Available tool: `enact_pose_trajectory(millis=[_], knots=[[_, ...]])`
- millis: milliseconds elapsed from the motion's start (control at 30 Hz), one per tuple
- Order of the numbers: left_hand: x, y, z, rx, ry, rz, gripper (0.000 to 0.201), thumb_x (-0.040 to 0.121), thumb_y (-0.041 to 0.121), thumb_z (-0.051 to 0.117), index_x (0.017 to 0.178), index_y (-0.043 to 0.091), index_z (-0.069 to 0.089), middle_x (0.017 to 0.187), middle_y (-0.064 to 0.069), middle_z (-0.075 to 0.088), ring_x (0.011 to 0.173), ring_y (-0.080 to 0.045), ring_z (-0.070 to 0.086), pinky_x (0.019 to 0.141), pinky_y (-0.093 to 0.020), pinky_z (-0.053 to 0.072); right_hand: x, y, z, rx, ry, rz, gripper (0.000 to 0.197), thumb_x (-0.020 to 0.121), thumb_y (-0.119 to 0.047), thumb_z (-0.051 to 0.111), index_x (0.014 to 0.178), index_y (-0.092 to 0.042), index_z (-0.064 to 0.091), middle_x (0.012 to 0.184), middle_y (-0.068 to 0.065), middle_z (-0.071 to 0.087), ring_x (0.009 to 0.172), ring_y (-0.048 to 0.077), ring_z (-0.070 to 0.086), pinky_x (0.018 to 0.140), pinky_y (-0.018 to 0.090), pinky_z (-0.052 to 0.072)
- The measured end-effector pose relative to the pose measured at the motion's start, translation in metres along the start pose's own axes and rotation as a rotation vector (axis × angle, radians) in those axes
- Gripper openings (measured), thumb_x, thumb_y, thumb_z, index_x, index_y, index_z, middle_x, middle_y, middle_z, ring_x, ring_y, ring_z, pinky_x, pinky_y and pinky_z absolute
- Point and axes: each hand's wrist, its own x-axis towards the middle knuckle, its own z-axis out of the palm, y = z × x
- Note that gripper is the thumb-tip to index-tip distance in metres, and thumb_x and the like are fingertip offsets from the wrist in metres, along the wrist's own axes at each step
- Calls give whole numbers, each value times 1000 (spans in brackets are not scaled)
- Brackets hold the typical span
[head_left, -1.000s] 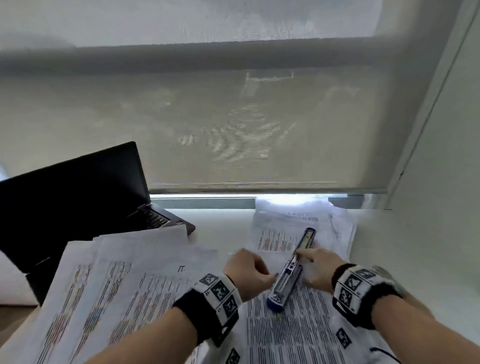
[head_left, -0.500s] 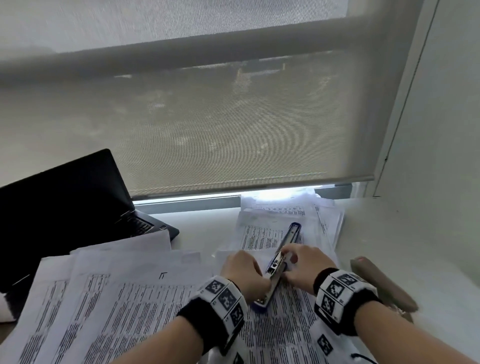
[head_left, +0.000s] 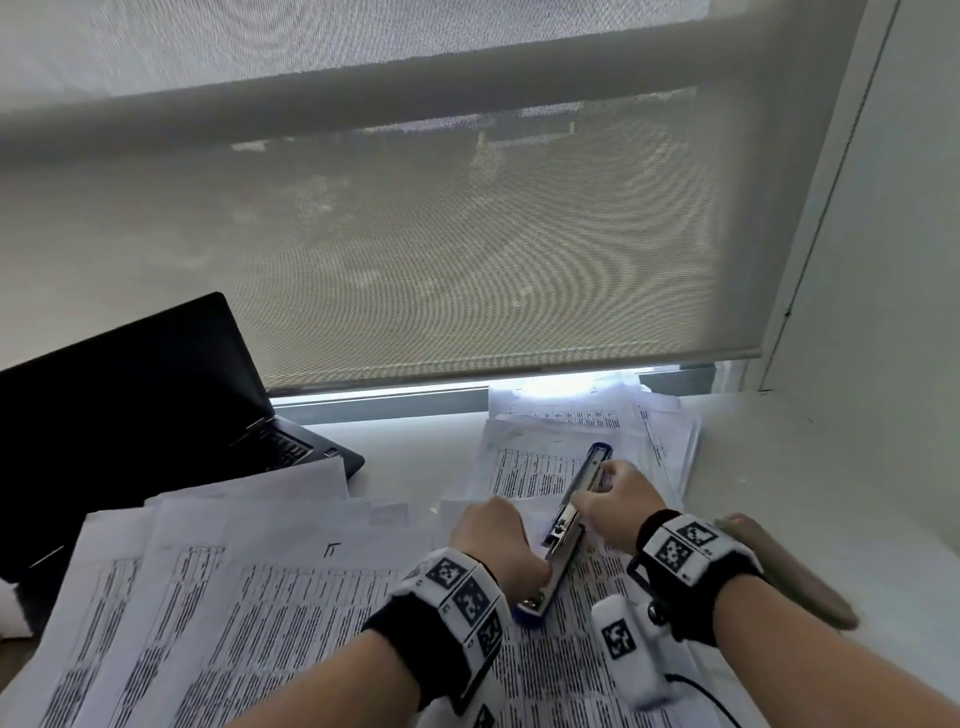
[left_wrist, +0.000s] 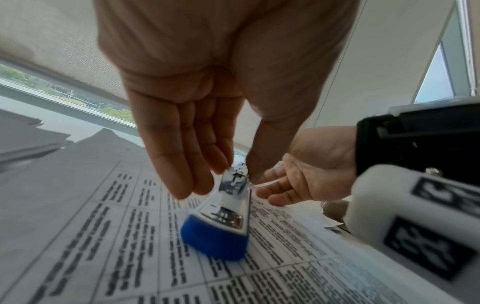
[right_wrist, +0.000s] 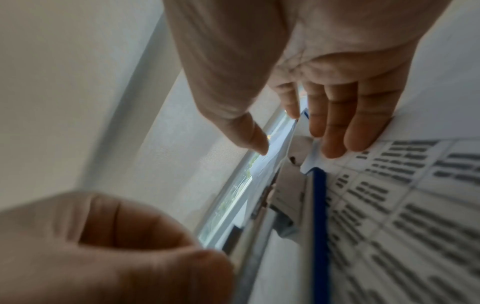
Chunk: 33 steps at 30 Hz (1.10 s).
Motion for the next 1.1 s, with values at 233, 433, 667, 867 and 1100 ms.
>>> enact_pose_trajectory(millis=[233, 433, 667, 867, 1100], knots=[[-12, -3, 2, -59, 81, 130, 20, 80, 28, 72, 99, 28, 76, 81, 6, 62, 79, -12, 60, 78, -19, 48, 16, -3, 2, 115, 3, 128, 34, 81, -18, 68, 105, 4, 57, 68, 8, 54, 57, 22, 51, 55, 35, 47], [-14, -3, -4, 15, 24, 172, 22, 81, 34, 74, 102, 26, 76, 101, 3, 72, 88, -11, 64, 86, -24, 52, 18, -8, 0, 42, -1, 158, 34, 80, -28, 75, 74, -1, 56, 55, 6, 51, 45, 18, 46, 49, 29, 42], [-9, -10, -2, 101, -64, 203, 51, 73, 30, 84, 119, 18, 65, 105, 1, 70, 94, -13, 61, 88, -25, 50, 18, -18, -6, -40, -33, 231, 44, 72, -44, 79, 77, -6, 58, 66, 7, 62, 54, 20, 57, 57, 30, 52], [-14, -18, 11, 18, -61, 68, 20, 73, 32, 76, 79, 13, 74, 79, 0, 71, 77, -16, 68, 71, -30, 59, 21, -34, 1, 47, -47, 237, 65, 72, -21, 79, 123, -2, 44, 107, 12, 61, 80, 26, 63, 72, 36, 56], [-11, -26, 7, -108, -87, 30, 17, 74, 28, 79, 69, 18, 67, 64, 7, 59, 59, -7, 53, 59, -20, 48, -36, -26, 8, -240, -207, -325, 66, 69, -21, 79, 124, -34, 44, 120, -10, 50, 110, 12, 53, 98, 39, 49]])
